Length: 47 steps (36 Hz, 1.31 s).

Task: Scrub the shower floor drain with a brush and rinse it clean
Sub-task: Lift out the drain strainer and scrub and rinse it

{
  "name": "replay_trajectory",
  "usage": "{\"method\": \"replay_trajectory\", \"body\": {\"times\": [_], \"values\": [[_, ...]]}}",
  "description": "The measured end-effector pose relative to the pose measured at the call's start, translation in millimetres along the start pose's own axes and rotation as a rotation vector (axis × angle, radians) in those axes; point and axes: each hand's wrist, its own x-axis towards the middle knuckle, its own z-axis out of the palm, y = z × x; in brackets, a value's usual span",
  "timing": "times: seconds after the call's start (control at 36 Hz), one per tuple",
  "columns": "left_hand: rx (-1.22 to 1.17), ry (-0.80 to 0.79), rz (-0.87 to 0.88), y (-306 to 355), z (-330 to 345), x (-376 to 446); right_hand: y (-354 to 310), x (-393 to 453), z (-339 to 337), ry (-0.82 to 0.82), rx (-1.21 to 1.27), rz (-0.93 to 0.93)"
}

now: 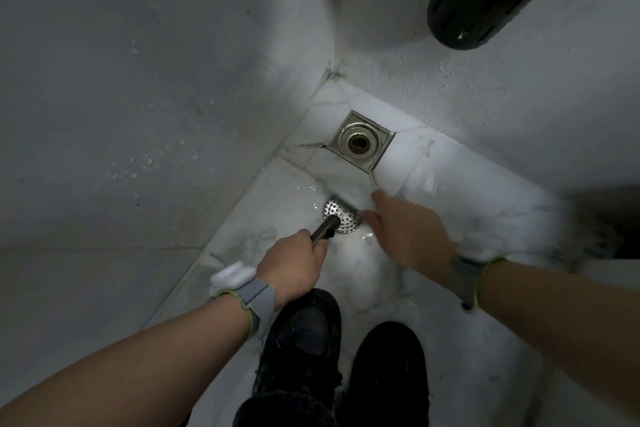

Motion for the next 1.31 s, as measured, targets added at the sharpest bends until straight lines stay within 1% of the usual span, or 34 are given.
{"method": "replay_trajectory", "body": {"times": [0.03,0.06,0.08,0.14,0.17,0.19,0.25,0.28,0.31,0.33,0.36,0.42,0.44,0.47,0.53,0.58,0.64,0.72,0.78,0.81,0.86,0.89,0.92,0.97,1.06,1.08,1.11,1.14,1.19,1.22,1.25,1.31], "values": [[0.000,-0.002,-0.001,0,0,0,-1,-6,3,-0.031,-0.024,-0.085],[-0.001,-0.002,-0.004,-1,0,0,0,-10,4,-0.061,-0.034,-0.111],[-0.003,-0.001,-0.005,-1,0,0,5,-9,3,-0.084,-0.026,-0.063],[-0.008,-0.008,-0.004,-1,0,1,12,1,0,-0.082,0.021,0.107],[-0.016,-0.006,-0.007,-1,0,1,11,7,-1,-0.058,0.049,0.156],[-0.022,-0.003,-0.010,-1,0,1,8,10,-3,-0.041,0.059,0.161],[-0.021,-0.008,-0.011,-1,0,0,1,4,-3,-0.035,0.030,0.049],[-0.020,-0.008,-0.014,-1,0,0,-1,-1,0,-0.069,0.008,-0.036],[-0.023,-0.013,-0.017,-2,1,-1,1,-8,4,-0.111,-0.002,-0.084],[-0.030,-0.012,-0.020,-1,0,-1,7,-10,5,-0.132,-0.004,-0.068],[-0.033,-0.014,-0.018,-1,0,-1,14,-9,4,-0.133,0.002,-0.001],[-0.033,-0.010,-0.015,-1,-1,1,21,1,1,-0.102,0.010,0.141],[-0.032,-0.005,-0.018,-1,0,-1,20,3,0,-0.084,0.016,0.163],[-0.029,0.001,-0.016,-1,-1,0,17,6,-4,-0.076,0.020,0.155],[-0.023,-0.001,-0.014,-1,1,0,7,-5,-3,-0.094,0.023,0.071],[-0.020,-0.003,-0.020,-1,1,0,4,-28,4,-0.163,0.015,-0.003],[-0.020,-0.006,-0.019,-1,2,1,14,-47,11,-0.183,0.030,0.031],[-0.019,-0.002,-0.024,-2,0,1,29,-52,18,-0.136,0.059,0.147],[-0.018,-0.006,-0.019,-3,1,2,25,-48,17,-0.097,0.122,0.249],[-0.022,-0.010,-0.019,-2,1,2,19,-47,16,-0.078,0.133,0.259],[-0.029,-0.014,-0.019,-2,0,1,8,-47,18,-0.088,0.094,0.142],[-0.032,-0.016,-0.021,-2,1,1,6,-47,19,-0.128,0.059,0.086],[-0.031,-0.017,-0.022,-1,0,1,6,-44,19,-0.164,0.044,0.082],[-0.027,-0.021,-0.023,-1,0,0,16,-33,17,-0.167,0.064,0.158],[-0.034,-0.020,-0.029,-1,-2,-2,25,-8,5,-0.124,0.121,0.294],[-0.036,-0.021,-0.031,-2,-2,-2,24,-5,1,-0.105,0.137,0.309],[-0.035,-0.022,-0.032,-2,-1,-2,21,-5,-2,-0.093,0.134,0.292],[-0.033,-0.021,-0.032,-2,-1,-3,17,-8,-3,-0.090,0.109,0.236],[-0.025,-0.016,-0.028,-2,-1,-3,6,-18,-1,-0.126,0.037,0.091],[-0.027,-0.014,-0.026,-2,-1,-3,1,-20,0,-0.144,0.017,0.050],[-0.029,-0.017,-0.026,-2,-2,-3,-2,-17,1,-0.151,0.011,0.047],[-0.035,-0.034,-0.028,-3,-2,-4,-8,1,-3,-0.134,0.031,0.129]]}}
